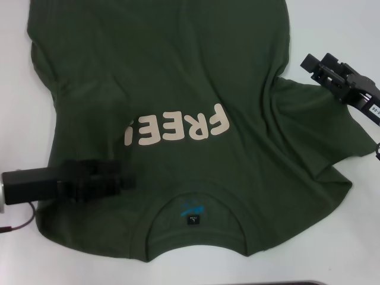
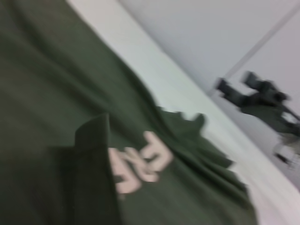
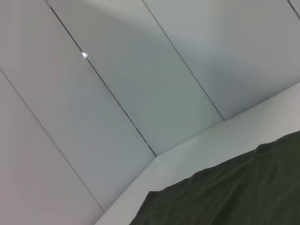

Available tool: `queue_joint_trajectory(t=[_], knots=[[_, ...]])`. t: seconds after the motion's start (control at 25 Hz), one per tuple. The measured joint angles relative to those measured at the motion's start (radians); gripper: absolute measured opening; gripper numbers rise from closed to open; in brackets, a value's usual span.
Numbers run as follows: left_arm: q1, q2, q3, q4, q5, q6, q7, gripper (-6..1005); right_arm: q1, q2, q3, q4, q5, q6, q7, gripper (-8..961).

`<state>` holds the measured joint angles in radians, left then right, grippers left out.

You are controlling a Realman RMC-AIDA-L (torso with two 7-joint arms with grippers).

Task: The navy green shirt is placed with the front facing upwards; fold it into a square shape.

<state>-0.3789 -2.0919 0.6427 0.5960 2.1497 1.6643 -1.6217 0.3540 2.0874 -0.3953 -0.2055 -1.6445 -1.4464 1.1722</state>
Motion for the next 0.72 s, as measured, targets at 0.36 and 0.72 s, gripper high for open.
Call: queue_joint_trajectory(t=[0.36,0.72], knots=[[-0.016,-0.021,-0.001,0.0,-0.003,0.025,0.064,725,0.001,0.0,-0.001,0.0,0.001,-0.002,0.0,883],[-0.01,-0.022,-0.193,-0.005,-0.096,0.037,0.143,727,-0.002,-0.007,-0.001,-0.014,0.0,-0.01,0.006,884]])
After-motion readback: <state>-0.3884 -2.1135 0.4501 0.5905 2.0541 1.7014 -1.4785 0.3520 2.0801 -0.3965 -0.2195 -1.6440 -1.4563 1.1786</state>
